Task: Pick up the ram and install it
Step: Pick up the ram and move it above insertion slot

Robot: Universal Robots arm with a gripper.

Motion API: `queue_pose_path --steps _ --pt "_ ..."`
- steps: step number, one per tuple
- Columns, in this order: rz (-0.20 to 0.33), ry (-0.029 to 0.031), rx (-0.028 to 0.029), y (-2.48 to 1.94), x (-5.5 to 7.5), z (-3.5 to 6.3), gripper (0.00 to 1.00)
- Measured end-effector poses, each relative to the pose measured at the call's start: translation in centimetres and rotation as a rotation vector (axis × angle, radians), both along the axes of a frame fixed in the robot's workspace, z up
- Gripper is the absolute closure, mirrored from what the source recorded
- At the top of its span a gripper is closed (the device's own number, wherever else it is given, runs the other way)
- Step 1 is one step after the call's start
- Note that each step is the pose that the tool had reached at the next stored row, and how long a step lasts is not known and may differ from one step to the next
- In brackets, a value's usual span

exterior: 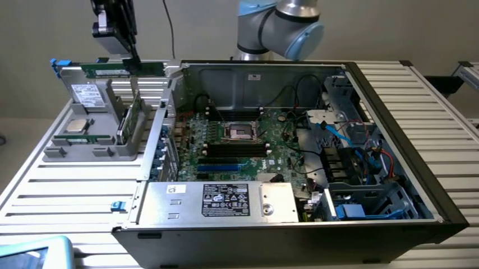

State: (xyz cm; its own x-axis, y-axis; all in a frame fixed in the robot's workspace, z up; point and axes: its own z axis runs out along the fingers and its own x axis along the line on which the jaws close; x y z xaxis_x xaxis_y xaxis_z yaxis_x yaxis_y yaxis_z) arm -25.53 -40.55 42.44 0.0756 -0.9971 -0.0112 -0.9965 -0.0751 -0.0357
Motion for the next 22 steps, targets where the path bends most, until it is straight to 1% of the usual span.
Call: queue_pose_path --steps 7,13,17,22 --pt "0.0 -0.0001 0.0 0.0 3.2 -0.01 0.86" --pt "0.0 -0.0037 -0.0007 0.0 5.9 -0.14 0.86" --pt "0.0 -0.0049 -0.0006 0.0 7.7 -0.48 0.86" --pt "0.0 -0.0049 -0.0015 0.08 10.0 -1.28 0.86"
